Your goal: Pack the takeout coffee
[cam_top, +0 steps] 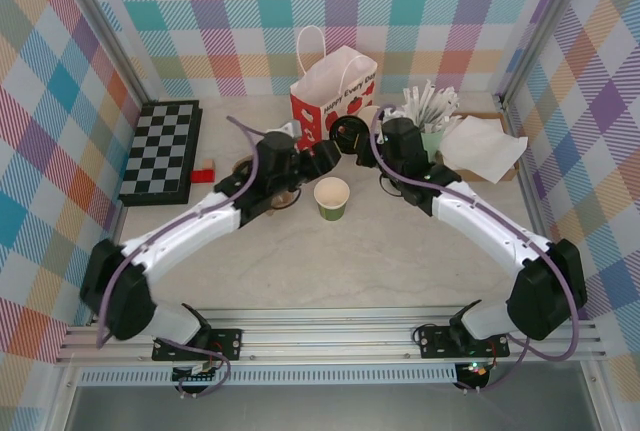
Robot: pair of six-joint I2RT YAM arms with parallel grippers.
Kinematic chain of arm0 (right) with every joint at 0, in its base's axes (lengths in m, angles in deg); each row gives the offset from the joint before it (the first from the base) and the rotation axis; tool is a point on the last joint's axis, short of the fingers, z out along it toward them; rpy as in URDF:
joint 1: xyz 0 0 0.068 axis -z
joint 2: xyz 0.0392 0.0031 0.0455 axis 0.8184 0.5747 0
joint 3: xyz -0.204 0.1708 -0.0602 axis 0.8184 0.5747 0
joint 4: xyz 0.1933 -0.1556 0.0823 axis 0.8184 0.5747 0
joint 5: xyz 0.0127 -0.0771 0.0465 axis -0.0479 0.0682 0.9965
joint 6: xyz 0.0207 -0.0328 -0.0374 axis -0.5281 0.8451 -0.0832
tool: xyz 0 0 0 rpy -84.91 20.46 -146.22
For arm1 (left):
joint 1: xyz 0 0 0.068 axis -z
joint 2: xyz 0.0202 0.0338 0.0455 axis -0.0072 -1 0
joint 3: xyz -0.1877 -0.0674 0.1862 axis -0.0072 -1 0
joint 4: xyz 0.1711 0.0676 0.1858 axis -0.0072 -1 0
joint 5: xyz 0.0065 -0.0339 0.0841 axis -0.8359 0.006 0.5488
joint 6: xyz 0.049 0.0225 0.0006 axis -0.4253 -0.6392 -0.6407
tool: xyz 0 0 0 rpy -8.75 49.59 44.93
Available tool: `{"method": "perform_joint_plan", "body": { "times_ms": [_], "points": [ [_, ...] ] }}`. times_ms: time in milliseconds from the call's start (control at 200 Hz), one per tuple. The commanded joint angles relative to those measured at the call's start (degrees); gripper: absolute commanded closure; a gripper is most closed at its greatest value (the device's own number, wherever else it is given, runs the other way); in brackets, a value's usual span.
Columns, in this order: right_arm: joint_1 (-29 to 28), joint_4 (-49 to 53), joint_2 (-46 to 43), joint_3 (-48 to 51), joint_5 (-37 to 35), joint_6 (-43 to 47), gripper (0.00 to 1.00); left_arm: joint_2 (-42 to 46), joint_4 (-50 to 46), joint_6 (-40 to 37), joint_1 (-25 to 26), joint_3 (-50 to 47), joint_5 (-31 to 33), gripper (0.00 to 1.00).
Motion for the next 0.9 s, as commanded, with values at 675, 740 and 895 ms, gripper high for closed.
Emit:
{"method": "perform_joint_plan", "body": {
  "times_ms": [675,740,895],
  "points": [
    [-5.42,-35.26,-15.85,13.44,47.56,120.46,1.00,4.36,-54.10,-25.36,-16.33,30.00,-43.16,0.33],
    [-5.46,-35.46,-15.71,12.88,48.57,119.57,1.00,5.03,-53.13,-26.51,-16.33,28.93,-45.60,0.36],
    [-5.89,-39.88,-14.66,13.64,47.86,117.24,1.00,5.96,-51.20,-26.15,-16.33,26.81,-49.12,0.39]
  ]
}}
